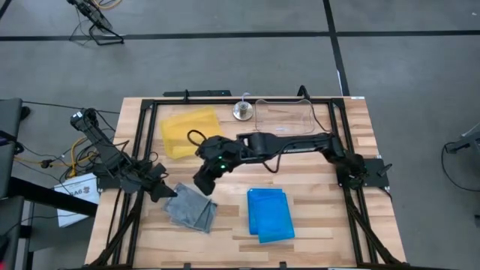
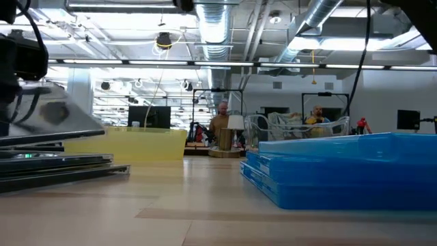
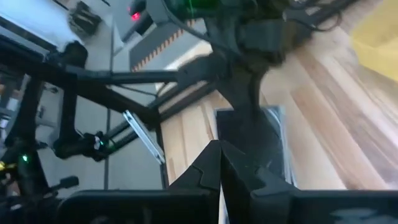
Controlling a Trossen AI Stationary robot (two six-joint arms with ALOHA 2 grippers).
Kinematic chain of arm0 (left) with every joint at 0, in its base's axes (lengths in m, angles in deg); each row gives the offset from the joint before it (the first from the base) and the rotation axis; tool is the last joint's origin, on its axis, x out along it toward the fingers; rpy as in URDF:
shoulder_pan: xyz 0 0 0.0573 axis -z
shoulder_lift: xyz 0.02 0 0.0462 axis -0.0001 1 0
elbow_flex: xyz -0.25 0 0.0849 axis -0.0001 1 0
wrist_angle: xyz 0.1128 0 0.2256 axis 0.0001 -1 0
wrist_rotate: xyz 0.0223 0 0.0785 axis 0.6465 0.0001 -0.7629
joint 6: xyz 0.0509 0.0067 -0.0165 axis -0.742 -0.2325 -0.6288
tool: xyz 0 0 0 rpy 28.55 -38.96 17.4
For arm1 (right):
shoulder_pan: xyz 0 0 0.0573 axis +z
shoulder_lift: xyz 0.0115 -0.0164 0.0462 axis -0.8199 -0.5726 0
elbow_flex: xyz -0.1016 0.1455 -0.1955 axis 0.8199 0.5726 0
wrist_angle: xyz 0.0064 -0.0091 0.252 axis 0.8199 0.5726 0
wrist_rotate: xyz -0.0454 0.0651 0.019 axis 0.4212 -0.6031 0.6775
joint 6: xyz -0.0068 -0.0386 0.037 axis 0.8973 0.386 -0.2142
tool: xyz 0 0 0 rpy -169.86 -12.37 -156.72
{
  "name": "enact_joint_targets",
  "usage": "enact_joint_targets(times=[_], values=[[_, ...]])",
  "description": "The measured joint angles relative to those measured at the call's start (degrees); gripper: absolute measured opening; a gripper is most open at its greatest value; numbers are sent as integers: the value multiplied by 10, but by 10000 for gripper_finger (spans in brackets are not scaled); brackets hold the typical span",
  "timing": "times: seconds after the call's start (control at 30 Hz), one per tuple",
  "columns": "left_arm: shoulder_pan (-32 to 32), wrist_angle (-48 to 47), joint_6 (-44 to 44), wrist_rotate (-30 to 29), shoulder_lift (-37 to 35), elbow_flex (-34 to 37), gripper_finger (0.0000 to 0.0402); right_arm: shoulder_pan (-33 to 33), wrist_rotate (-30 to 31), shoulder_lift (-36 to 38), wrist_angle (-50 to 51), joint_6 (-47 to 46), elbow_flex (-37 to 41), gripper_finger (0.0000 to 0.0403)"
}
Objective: Pick & place jewel cases by type
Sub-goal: Put the top black CD case into the yellow bin
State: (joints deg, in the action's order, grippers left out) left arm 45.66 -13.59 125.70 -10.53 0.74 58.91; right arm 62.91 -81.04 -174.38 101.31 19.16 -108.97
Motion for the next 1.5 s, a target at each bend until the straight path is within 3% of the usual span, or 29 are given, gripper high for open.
enact_joint_targets(times=[0.5,0.8,0.97,1.13,1.5], values=[[0,120,-52,-62,0,0,26,4,54,66,12,2,0,0],[0,241,-212,-150,0,-1,26,4,50,73,61,63,1,0],[0,213,-321,-184,1,-49,26,7,56,118,105,108,0,0],[-1,137,-442,-240,9,-135,26,19,123,154,147,145,0,0],[-3,-21,-599,-355,76,-309,26,6,208,208,345,195,1,0]])
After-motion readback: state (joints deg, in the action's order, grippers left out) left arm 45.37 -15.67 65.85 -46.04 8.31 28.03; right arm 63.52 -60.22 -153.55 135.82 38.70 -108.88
